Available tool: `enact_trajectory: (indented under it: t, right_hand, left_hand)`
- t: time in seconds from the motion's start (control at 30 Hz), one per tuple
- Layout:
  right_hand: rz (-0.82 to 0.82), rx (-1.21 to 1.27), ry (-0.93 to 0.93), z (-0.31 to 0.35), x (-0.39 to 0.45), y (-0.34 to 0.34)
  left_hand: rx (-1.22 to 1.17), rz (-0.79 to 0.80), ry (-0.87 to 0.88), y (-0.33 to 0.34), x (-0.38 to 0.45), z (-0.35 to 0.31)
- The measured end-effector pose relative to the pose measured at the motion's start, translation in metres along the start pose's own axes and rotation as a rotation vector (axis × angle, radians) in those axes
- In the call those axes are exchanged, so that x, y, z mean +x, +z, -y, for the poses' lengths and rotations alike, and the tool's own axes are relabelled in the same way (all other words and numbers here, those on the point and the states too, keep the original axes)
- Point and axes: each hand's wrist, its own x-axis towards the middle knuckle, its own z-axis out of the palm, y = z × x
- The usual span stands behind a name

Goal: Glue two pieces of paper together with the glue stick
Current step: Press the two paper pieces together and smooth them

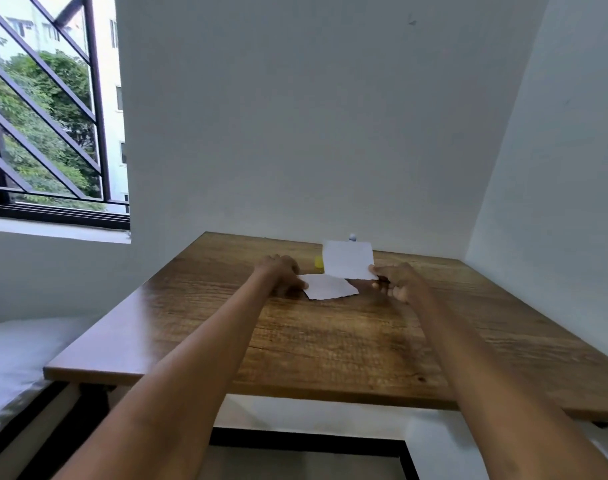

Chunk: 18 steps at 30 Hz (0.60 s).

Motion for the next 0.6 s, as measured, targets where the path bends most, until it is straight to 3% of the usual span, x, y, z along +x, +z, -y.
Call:
enact_trajectory:
  t: [0.3,0.6]
  right_hand:
    - [0.106,-0.108,0.107,-0.001,0.001,0.008]
    - [0.112,-0.22,0.179,0.003,0.001,0.015]
  left_hand:
    - [-0.021,-0.083,-0.011,0.01,0.002,0.003]
    - [-0.038,-0.042,-0.023,0.005,-0.006,0.004]
